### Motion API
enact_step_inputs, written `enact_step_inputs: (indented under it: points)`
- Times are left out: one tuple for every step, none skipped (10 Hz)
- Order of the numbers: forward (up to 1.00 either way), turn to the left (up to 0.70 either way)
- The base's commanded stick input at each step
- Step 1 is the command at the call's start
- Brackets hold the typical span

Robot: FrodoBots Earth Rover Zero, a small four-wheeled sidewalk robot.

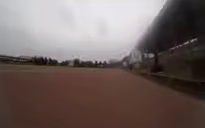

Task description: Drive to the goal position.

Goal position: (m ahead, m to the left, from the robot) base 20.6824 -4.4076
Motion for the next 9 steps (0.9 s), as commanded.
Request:
enact_step_inputs:
  points:
    - [1.00, -0.31]
    - [1.00, -0.19]
    - [1.00, -0.04]
    - [1.00, 0.00]
    - [1.00, 0.00]
    - [1.00, 0.00]
    - [1.00, 0.00]
    - [1.00, 0.00]
    - [1.00, 0.00]
